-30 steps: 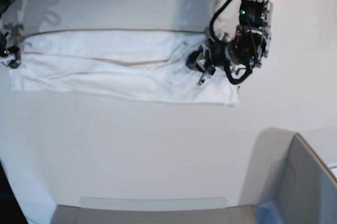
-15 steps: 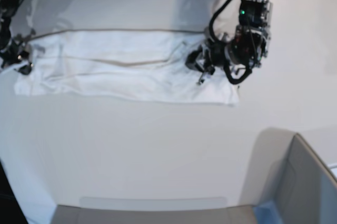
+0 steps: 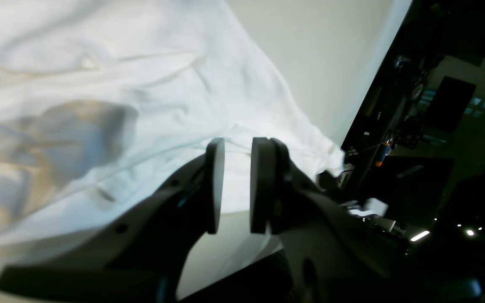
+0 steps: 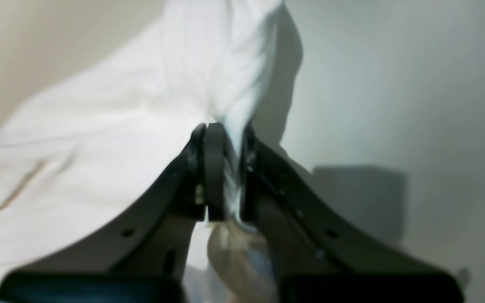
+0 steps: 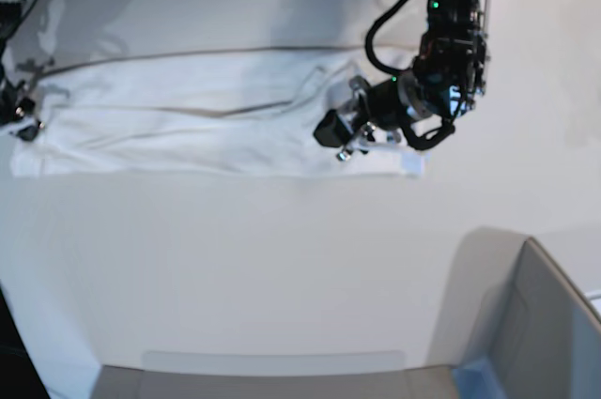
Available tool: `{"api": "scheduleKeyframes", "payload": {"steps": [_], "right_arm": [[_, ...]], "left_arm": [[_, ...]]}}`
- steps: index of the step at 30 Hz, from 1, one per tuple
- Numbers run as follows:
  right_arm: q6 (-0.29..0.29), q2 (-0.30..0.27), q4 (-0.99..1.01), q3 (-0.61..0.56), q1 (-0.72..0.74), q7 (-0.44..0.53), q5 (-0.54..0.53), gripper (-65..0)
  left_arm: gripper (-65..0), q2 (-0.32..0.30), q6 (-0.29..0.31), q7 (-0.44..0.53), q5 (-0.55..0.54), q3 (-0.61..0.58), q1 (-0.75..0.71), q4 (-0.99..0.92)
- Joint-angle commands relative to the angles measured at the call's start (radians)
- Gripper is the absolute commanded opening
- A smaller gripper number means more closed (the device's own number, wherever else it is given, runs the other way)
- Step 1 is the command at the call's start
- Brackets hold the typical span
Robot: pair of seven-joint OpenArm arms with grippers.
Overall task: Layout the t-shirt on the table in an organized manner, then fold the t-shirt properly
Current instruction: 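Release and move both grippers to the ends of the folded shirt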
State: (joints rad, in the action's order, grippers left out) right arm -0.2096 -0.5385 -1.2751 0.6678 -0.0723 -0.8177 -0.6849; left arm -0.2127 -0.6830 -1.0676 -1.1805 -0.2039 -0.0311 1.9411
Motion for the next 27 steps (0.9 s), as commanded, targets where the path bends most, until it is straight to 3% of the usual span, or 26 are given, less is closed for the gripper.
{"api": "scheduleKeyframes", "payload": {"steps": [1, 8, 14, 19, 27], "right_arm": [[-0.009, -0.024, -0.054, 0.007, 0.015, 0.028, -0.023, -65.0], [-0.009, -0.012, -0.245, 0.005, -0.065, 0.027, -0.022, -65.0], [-0.009, 0.037, -0.45, -0.047, -0.131, 0.027, -0.015, -65.0], [-0.009, 0.076, -0.553, -0.173, -0.117, 0.027, 0.103, -65.0], [-0.009, 0.208, -0.653, -0.362, -0.059, -0.035, 0.291, -65.0]], "left_arm": [[-52.1, -0.004, -0.015, -0.02, -0.029, 0.007, 0.0, 0.017], [-52.1, -0.009, -0.015, -0.012, -0.029, 0.027, -0.046, 0.021], [-52.1, -0.012, -0.015, -0.015, -0.032, 0.202, -0.151, 0.022], [-52.1, -0.023, -0.015, -0.013, -0.112, 0.307, -0.215, 0.022], [-52.1, -0.06, -0.015, -0.012, -0.16, 0.38, -0.26, 0.022]]}}
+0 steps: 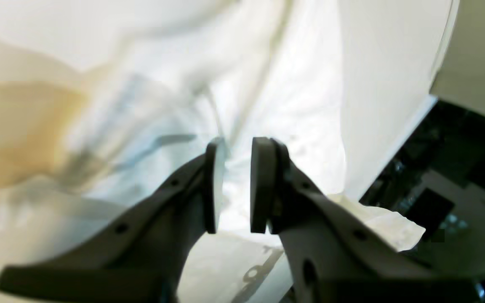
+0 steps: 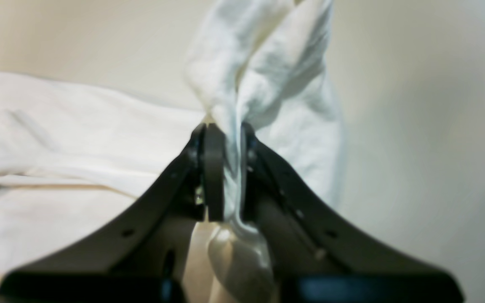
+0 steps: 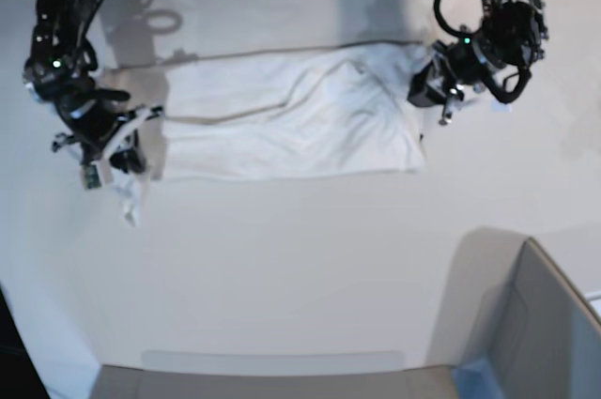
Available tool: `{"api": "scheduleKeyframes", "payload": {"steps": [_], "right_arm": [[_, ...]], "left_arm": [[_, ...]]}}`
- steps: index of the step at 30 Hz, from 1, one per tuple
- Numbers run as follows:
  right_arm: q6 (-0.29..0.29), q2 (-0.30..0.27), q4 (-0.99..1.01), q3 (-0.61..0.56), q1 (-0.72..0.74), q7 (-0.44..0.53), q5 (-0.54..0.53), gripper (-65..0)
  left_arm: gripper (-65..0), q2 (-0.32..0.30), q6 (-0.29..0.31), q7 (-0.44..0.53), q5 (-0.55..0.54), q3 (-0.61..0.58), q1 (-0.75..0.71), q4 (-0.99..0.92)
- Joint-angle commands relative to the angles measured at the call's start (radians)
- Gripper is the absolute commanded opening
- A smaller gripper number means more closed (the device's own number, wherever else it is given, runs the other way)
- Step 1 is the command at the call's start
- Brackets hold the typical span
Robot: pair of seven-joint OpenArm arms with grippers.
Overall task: Layout the t-shirt on the table in an organized manner, then fold the t-shirt properly
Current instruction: 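Release and move both grippers to the ends of the folded shirt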
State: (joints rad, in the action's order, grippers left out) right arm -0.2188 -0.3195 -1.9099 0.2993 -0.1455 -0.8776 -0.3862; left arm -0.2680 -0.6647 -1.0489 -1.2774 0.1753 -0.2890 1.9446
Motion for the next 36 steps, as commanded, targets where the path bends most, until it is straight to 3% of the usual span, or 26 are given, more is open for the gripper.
{"api": "scheduleKeyframes", "payload": {"steps": [1, 10, 18, 31, 36], "right_arm": [[0.0, -0.002, -0.018, -0.013, 0.02, 0.022, 0.013, -65.0], [0.0, 0.055, -0.018, -0.205, 0.037, 0.013, 0.129, -65.0], [0.0, 0.135, -0.004, -0.233, 0.036, 0.013, 0.257, -65.0], [-0.001, 0.127, 0.049, -0.277, -0.009, -0.016, 0.261, -64.7], [-0.001, 0.038, -0.007, -0.387, -0.03, -0.047, 0.261, -45.3]], "left_arm": [[-52.1, -0.004, -0.033, -0.031, -0.063, 0.002, -0.002, 0.019], [-52.1, -0.004, -0.033, -0.032, -0.063, 0.002, -0.002, 0.017], [-52.1, -0.004, -0.033, -0.032, -0.058, -0.001, 0.001, 0.014], [-52.1, -0.004, -0.033, -0.032, -0.054, -0.004, 0.003, 0.011], [-52.1, -0.004, -0.033, -0.032, -0.054, -0.006, 0.003, 0.011]]}}
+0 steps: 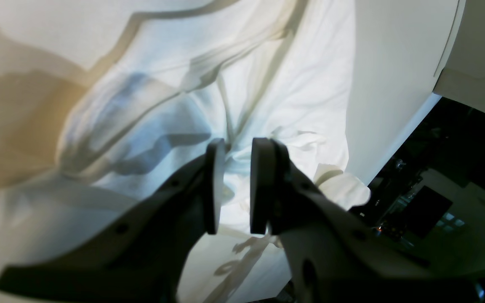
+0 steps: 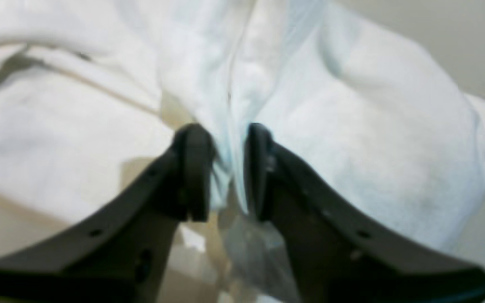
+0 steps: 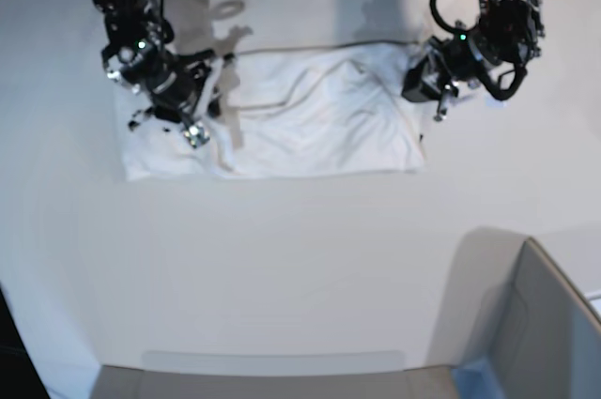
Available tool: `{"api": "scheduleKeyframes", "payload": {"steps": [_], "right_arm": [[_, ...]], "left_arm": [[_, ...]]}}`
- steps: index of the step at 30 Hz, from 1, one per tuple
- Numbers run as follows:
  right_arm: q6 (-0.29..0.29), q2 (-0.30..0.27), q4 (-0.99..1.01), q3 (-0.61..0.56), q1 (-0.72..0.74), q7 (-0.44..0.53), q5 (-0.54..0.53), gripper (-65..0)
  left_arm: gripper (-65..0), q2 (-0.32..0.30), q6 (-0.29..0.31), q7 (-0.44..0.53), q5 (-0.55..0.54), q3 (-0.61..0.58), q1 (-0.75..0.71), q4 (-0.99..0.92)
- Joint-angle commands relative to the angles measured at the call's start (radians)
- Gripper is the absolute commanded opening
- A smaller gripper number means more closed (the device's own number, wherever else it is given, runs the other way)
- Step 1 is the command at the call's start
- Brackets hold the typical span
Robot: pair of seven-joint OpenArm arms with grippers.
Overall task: Layout the t-shirt on the table in an organized manner, then fold the t-shirt properly
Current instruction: 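Release and move both grippers to the ends of the folded shirt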
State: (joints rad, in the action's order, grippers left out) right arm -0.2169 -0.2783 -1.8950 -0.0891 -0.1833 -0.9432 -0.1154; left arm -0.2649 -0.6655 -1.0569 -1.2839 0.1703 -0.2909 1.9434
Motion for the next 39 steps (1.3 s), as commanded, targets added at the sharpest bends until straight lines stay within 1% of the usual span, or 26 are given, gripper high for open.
{"api": "scheduleKeyframes", "payload": {"steps": [1, 3, 5, 10, 11, 13, 17, 18, 19, 22, 25, 29, 30, 34, 37, 39], "right_arm": [[-0.003, -0.019, -0.048, -0.022, 0.001, 0.019, -0.01, -42.2], [-0.003, -0.034, -0.084, -0.064, 0.001, 0.019, -0.01, -38.1], [-0.003, -0.034, -0.107, -0.077, 0.008, 0.019, -0.01, -36.0], [-0.002, -0.026, -0.162, -0.074, 0.012, 0.022, -0.01, -36.0], [-0.002, -0.026, -0.165, -0.057, 0.012, 0.023, -0.01, -36.0], [-0.002, -0.02, -0.165, 0.016, 0.012, 0.023, -0.011, -36.0], [-0.002, 0.044, -0.157, 0.231, 0.012, 0.023, -0.011, -36.0], [-0.003, 0.047, -0.153, 0.274, 0.011, 0.023, -0.014, -36.0], [-0.003, 0.046, -0.14, 0.286, 0.009, 0.022, -0.014, -36.0], [-0.003, 0.017, -0.09, 0.289, 0.001, 0.022, -0.014, -36.0], [-0.003, 0.011, -0.022, 0.292, 0.0, 0.022, -0.014, -36.0], [-0.003, 0.009, 0.038, 0.295, -0.009, 0.022, -0.014, -36.0], [-0.003, 0.009, 0.044, 0.291, -0.014, 0.022, -0.014, -36.0], [-0.003, 0.009, 0.045, 0.289, -0.018, 0.022, -0.014, -36.0], [-0.003, 0.007, 0.048, 0.289, -0.017, 0.022, -0.014, -36.0], [-0.003, 0.007, 0.053, 0.289, -0.014, 0.022, -0.014, -36.0]], "left_arm": [[-52.1, -0.007, -0.033, -0.024, -0.047, -0.001, 0.005, 0.012], [-52.0, -0.007, -0.033, -0.024, -0.047, -0.001, 0.005, 0.012], [-52.0, -0.006, -0.033, -0.024, -0.047, -0.001, 0.005, 0.012], [-52.0, -0.004, -0.033, -0.024, -0.047, -0.001, 0.005, 0.012], [-52.0, -0.004, -0.033, -0.024, -0.049, -0.001, 0.005, 0.012], [-52.0, -0.004, -0.033, -0.029, -0.052, -0.001, 0.005, 0.012], [-51.9, -0.006, -0.033, -0.032, -0.053, -0.019, 0.005, 0.017], [-51.8, -0.007, -0.033, -0.03, -0.05, -0.039, 0.005, 0.018], [-51.8, -0.007, -0.033, -0.03, -0.049, -0.051, 0.006, 0.02], [-51.7, -0.007, -0.033, -0.004, -0.046, -0.088, 0.051, 0.02], [-51.6, -0.007, -0.033, 0.043, -0.047, -0.104, 0.083, 0.02], [-51.4, -0.007, -0.033, 0.048, -0.047, -0.105, 0.088, 0.02], [-50.5, -0.009, -0.033, 0.051, -0.047, -0.105, 0.089, 0.02], [-47.0, -0.044, -0.033, 0.051, -0.041, -0.099, 0.091, 0.02], [-48.1, -0.069, -0.033, 0.05, 0.03, -0.099, 0.091, 0.02], [-51.5, -0.072, -0.033, 0.057, 0.069, -0.094, 0.092, 0.02]]}}
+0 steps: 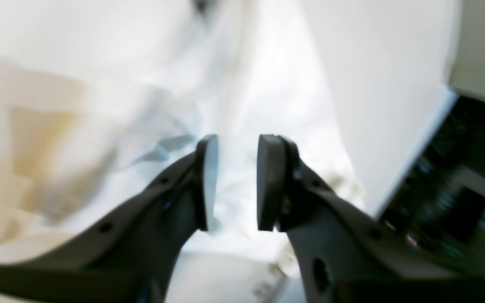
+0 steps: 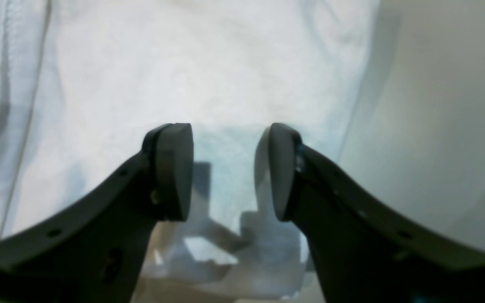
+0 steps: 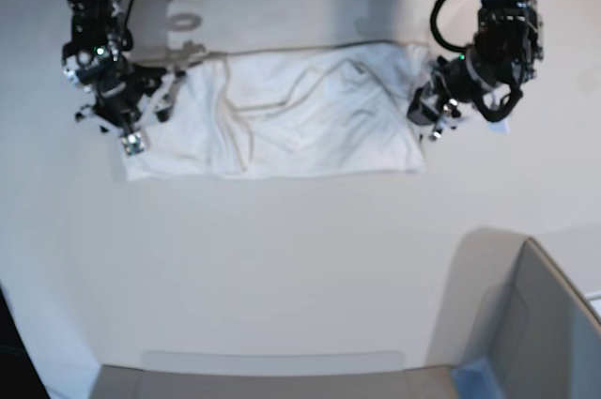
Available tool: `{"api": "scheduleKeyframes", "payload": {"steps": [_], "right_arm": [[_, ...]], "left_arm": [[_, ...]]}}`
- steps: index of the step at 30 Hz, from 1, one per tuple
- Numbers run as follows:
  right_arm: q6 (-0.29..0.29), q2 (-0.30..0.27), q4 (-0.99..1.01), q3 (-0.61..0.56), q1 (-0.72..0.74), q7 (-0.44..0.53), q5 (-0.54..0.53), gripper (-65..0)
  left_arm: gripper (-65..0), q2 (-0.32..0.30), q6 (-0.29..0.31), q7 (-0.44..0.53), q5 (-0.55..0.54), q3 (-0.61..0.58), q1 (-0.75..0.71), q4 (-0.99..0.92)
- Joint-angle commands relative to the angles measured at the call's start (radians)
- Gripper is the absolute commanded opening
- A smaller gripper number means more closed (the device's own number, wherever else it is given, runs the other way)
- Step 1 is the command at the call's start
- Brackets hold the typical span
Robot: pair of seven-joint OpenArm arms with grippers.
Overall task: Layout the t-shirt on the table in an organized manner, then fold the t-shirt properly
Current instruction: 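Release and move both grippers to the ends of the folded shirt, then grasp the folded shirt edges with both grippers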
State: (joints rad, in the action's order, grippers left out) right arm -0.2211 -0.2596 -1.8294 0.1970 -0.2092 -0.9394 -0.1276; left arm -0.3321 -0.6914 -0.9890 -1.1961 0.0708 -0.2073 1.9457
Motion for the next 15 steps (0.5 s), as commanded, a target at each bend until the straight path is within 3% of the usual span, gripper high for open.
{"api": "scheduleKeyframes", "payload": {"steps": [1, 6, 12, 15], "right_arm": [[0.001, -0.011, -0.013, 0.003, 0.012, 0.018, -0.002, -36.0], [0.001, -0.011, -0.013, 0.002, 0.011, 0.018, -0.002, -36.0], [0.001, -0.011, -0.013, 0.008, 0.007, 0.018, -0.001, -36.0], [0.001, -0.011, -0.013, 0.008, 0.007, 0.018, -0.001, -36.0]], "left_arm": [[-53.1, -0.005, -0.007, -0.008, -0.003, 0.005, 0.009, 0.017], [-55.1, 0.017, -0.007, 0.031, 0.003, 0.051, 0.016, 0.01], [-54.4, 0.034, -0.007, 0.018, -0.15, 0.087, -0.001, 0.016], [-54.4, 0.034, -0.007, 0.02, -0.172, 0.09, -0.001, 0.016]]}}
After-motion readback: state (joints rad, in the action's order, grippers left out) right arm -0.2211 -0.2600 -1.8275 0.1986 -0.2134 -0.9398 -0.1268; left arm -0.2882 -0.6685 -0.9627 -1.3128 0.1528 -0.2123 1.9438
